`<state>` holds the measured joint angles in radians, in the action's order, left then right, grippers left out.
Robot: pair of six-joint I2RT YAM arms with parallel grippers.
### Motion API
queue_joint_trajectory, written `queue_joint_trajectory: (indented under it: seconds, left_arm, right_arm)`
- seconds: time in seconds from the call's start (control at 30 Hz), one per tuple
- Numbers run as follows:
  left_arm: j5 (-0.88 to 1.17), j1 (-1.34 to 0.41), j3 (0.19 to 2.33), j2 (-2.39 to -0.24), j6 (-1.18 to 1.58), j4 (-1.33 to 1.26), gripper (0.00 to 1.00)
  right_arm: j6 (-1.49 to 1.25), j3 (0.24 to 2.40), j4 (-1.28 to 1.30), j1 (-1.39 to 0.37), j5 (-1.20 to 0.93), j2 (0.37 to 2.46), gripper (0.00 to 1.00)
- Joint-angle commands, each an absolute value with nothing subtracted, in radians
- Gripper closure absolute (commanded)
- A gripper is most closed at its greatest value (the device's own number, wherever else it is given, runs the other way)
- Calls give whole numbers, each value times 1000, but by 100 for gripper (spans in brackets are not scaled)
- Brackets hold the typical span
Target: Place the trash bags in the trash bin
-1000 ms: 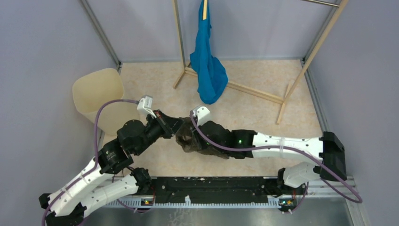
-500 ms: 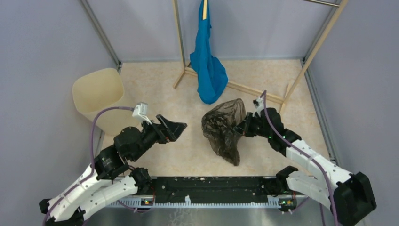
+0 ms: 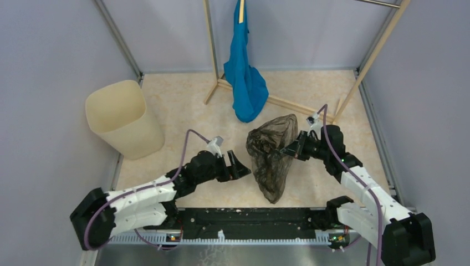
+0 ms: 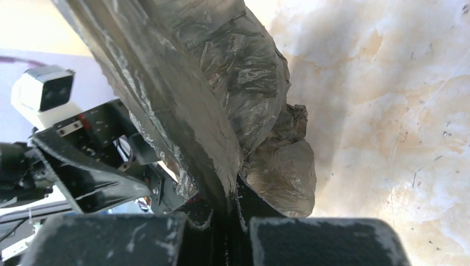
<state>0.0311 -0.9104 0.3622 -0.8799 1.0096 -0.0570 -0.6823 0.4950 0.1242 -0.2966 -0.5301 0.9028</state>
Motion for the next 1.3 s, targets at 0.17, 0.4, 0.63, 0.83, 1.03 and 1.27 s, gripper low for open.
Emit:
queue_joint_trajectory:
  seconds: [0.17,0.4,0.63,0.83,1.03,1.27]
  left_arm:
    - [306,-920,568,-1309,1011,-441,31]
    - [229,-921,528,-1314,1028,-431,79]
    - [24,-920,537,-1078,931,-80,100]
    - [-203,-920,519,-785,895,279,100]
    - [-254,-919,471,-593,936,438,100]
    - [-257,-919,424,-503,952,478,100]
  right_arm:
    - [-653,459,123,-290,-573,839,100]
    - [-597,484,229,-290,-524,778,100]
    - [-550,523,391,-309,-371,738,100]
    - [-564,542,422,-468,-201,753,100]
    - [-567,549,413,-573,-112,785,100]
    - [-554,511,363,-574,-140,805,88]
